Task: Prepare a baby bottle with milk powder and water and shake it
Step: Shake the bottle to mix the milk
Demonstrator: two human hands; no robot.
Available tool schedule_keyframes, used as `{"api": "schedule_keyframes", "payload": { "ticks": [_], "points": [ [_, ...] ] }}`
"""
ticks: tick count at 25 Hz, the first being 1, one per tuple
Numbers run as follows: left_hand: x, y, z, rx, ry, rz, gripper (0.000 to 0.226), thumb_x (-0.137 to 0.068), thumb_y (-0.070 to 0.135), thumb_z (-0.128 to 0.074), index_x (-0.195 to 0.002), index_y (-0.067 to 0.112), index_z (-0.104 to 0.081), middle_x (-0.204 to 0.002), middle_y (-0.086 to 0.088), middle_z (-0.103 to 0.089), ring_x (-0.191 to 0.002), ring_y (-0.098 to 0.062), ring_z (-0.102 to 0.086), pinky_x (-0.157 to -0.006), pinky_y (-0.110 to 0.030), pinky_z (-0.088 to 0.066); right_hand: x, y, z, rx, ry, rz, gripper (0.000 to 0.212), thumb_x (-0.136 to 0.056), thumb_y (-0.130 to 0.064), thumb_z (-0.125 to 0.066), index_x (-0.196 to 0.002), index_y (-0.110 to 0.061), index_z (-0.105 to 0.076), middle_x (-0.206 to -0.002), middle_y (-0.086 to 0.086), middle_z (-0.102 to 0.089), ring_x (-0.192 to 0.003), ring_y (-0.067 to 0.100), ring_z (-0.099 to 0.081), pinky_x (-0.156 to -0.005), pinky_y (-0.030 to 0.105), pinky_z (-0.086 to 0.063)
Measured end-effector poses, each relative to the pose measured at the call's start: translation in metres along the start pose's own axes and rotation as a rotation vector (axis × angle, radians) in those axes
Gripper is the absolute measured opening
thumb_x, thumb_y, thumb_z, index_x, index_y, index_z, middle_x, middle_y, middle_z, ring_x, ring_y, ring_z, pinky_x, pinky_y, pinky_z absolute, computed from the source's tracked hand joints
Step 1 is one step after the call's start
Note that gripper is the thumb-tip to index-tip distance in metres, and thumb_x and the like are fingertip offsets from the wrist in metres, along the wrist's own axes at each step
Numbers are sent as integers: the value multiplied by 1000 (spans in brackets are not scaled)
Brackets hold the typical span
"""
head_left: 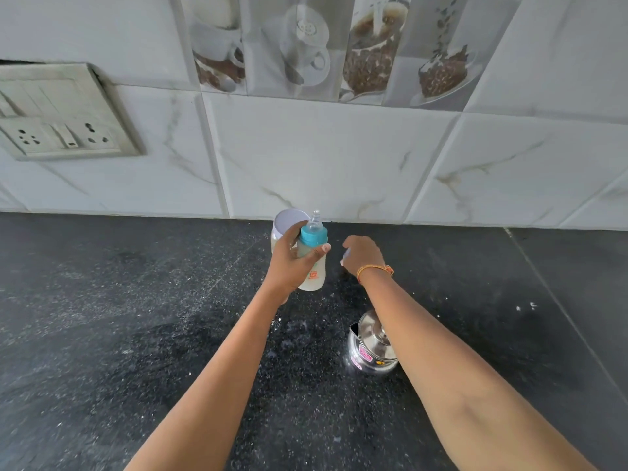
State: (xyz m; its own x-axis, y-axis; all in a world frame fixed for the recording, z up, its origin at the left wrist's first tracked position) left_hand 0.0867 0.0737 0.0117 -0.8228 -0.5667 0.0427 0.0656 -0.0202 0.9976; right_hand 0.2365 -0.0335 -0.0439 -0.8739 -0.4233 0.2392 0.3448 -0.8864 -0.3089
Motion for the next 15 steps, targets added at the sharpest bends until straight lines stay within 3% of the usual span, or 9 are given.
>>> {"api": "schedule_keyframes", "payload": {
  "ticks": [2, 4, 5, 8, 11, 15],
  "points": [
    [5, 4, 1, -29, 6, -20, 47, -83, 18, -76, -125, 14, -57, -113, -2, -65, -105, -26, -64, -93, -41, -53, 13, -11, 26, -233, 76, 4, 43, -81, -14, -67, -123, -9, -57, -120, 12, -62, -110, 30, -59, -88, 31, -51],
    [16, 12, 5, -57, 11, -47, 45, -81, 18, -78, -121, 17, -59, -110, 1, -65, -104, -24, -64, -94, -41, -52, 39, -26, 58, -459, 113, 34, 38, -76, -14, -71, -110, -6, -56, -99, 6, -59, -94, 24, -57, -66, 23, -45],
    [26, 17, 8, -72, 12, -63, 44, -80, 18, -79, -119, 20, -59, -108, 3, -66, -103, -23, -64, -95, -41, -52, 57, -37, 76, -545, 123, 80, 38, -74, -17, -74, -106, -8, -54, -95, 2, -56, -90, 20, -54, -64, 22, -42],
    [57, 27, 22, -108, 20, -84, 43, -78, 19, -80, -116, 22, -60, -111, 1, -66, -104, -20, -63, -94, -37, -51, 109, -67, 120, -639, 132, 262, 49, -73, -27, -81, -115, -13, -58, -106, -5, -56, -99, 12, -53, -81, 24, -45],
    [90, 38, 35, -124, 34, -114, 45, -78, 18, -80, -116, 26, -56, -108, 2, -65, -100, -19, -62, -89, -30, -49, 161, -97, 147, -571, 109, 454, 48, -75, -21, -80, -119, -14, -62, -110, -6, -58, -103, 12, -53, -82, 20, -44],
    [128, 57, 42, -155, 21, -169, 51, -74, 25, -83, -119, 20, -61, -101, 0, -70, -91, -20, -66, -82, -28, -52, 212, -129, 143, -357, -83, 616, 54, -74, -15, -80, -124, -17, -61, -118, -5, -57, -108, 10, -50, -85, 20, -45]
  ]
}}
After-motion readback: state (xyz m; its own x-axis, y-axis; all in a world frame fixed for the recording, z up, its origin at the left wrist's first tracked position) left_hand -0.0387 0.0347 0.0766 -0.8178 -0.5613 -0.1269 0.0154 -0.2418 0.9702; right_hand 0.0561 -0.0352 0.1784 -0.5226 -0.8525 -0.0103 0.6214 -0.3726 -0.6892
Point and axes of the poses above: each hand's wrist, its own x-axis away from the middle knuckle, its own z-axis out of the back of the hand, y = z × x, the point moved 9 cm from there along -x, towards the middle knuckle
